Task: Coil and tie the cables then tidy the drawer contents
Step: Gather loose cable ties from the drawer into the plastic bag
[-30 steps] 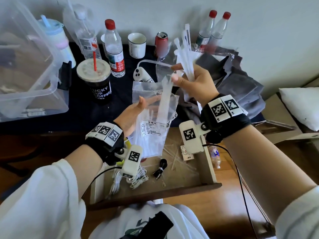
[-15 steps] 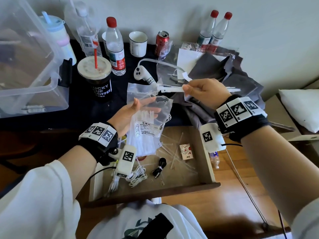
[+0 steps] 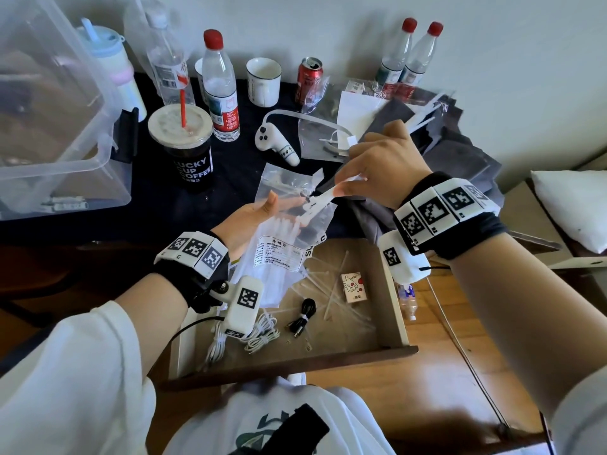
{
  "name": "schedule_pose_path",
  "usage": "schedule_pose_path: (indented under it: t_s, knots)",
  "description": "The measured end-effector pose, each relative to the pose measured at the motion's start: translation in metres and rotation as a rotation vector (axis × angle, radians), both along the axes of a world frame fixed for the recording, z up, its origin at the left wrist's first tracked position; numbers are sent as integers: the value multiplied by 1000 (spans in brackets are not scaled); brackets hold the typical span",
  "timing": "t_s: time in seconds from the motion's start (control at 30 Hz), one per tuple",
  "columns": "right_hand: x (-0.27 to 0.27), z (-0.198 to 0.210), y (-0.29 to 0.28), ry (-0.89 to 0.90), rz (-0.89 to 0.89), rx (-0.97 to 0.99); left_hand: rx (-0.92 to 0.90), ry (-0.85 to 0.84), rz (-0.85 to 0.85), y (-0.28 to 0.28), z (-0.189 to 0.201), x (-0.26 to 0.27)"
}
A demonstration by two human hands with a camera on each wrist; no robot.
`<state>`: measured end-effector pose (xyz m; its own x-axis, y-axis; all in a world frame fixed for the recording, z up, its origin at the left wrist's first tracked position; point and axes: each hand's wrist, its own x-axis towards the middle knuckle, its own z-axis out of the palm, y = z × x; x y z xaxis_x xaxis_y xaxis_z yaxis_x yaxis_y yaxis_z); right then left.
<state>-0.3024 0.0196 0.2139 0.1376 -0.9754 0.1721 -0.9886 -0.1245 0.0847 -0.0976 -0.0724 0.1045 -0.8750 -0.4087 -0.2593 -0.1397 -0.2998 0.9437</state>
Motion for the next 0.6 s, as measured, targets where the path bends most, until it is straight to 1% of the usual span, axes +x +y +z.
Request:
schedule_pose_path:
  t_s: [0.13, 0.23, 0.3, 0.33, 0.37, 0.43, 0.53, 0.6]
  knots:
    - [5, -2, -5, 5, 84, -87, 17, -7, -18, 2, 1, -2]
    - [17, -8, -8, 72, 187, -47, -2, 7, -9, 6, 1, -4]
    - [23, -14, -9, 62, 265, -56, -31, 16, 32, 7, 2, -5]
    - [26, -14, -10, 7, 290, -83, -56, 19, 54, 8, 3, -5]
    - [27, -13, -10, -85, 289, -124, -83, 14, 75, 8, 2, -5]
    - [24, -10, -11, -264, 238, -280, -131, -6, 97, 7, 0, -2]
    - [11, -15, -4, -487, 24, -476, -184, -32, 104, 7, -8, 3]
    - [0, -33, 5, -643, -135, -506, -165, -37, 124, 9, -16, 8]
